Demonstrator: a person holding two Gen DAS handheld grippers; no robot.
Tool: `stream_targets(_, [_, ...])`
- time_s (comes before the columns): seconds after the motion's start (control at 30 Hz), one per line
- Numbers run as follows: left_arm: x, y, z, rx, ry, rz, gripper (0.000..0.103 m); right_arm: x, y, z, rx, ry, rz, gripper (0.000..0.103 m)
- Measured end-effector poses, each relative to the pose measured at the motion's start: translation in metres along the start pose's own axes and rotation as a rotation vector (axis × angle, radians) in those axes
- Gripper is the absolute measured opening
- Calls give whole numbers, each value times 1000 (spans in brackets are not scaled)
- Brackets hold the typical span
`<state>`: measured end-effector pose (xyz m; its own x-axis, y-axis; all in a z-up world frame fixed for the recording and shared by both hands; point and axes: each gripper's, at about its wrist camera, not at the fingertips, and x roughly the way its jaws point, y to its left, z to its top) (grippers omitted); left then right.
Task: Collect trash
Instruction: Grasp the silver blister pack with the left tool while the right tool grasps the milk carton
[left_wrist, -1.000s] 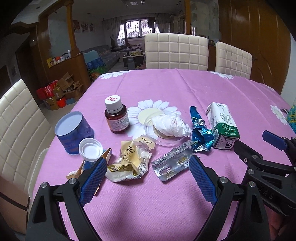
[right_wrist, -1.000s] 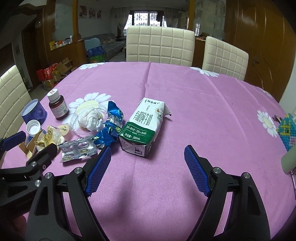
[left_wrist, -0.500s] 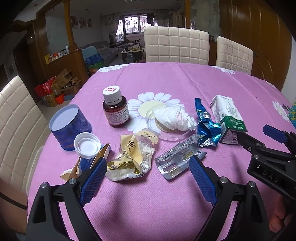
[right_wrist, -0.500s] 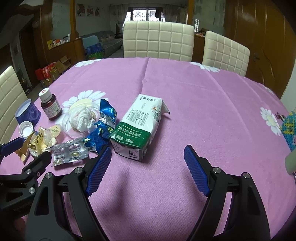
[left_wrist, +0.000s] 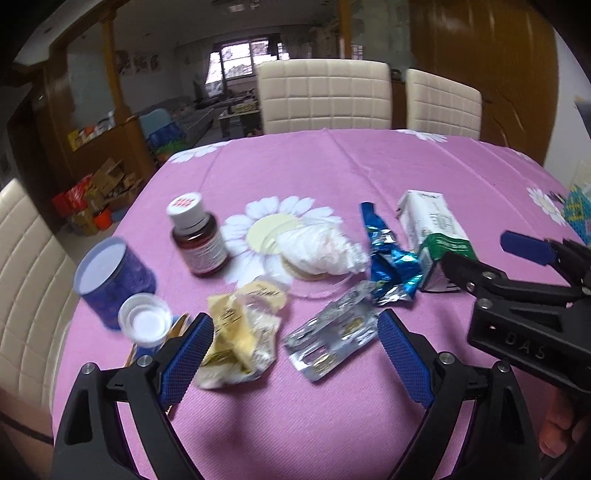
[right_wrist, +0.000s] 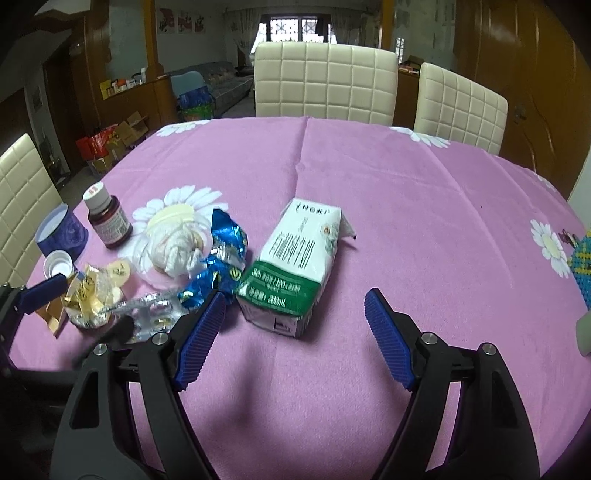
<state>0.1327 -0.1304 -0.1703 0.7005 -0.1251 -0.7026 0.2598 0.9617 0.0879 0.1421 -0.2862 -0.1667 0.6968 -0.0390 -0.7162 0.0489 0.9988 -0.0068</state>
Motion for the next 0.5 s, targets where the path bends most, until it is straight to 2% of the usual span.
stream_targets(0.03, [1, -4, 1, 18, -4, -5, 86, 0, -1, 1, 2, -3, -4, 77])
stream_targets(0.1, [7, -11, 3, 52, 6, -11, 72, 1, -2, 2, 4, 0, -2, 77])
stream_targets(0.2, [21, -11, 0, 40, 66, -48, 59, 4, -2, 2, -2, 10, 1, 77])
stream_targets(0.23, [27, -9, -2, 30, 87, -60, 57, 5, -1, 2, -6, 12, 2, 77])
stream_targets(0.33, [28, -6, -4, 23, 76, -76, 53, 8, -1, 2, -9, 18, 6, 77])
stream_targets(0.4, [28, -7, -4, 34, 75, -78, 28, 12, 0, 4, -7, 27, 11, 78])
stream_targets(0.5, [30, -4, -4, 15, 81, -103, 28, 18, 4, 7, -7, 33, 17, 77])
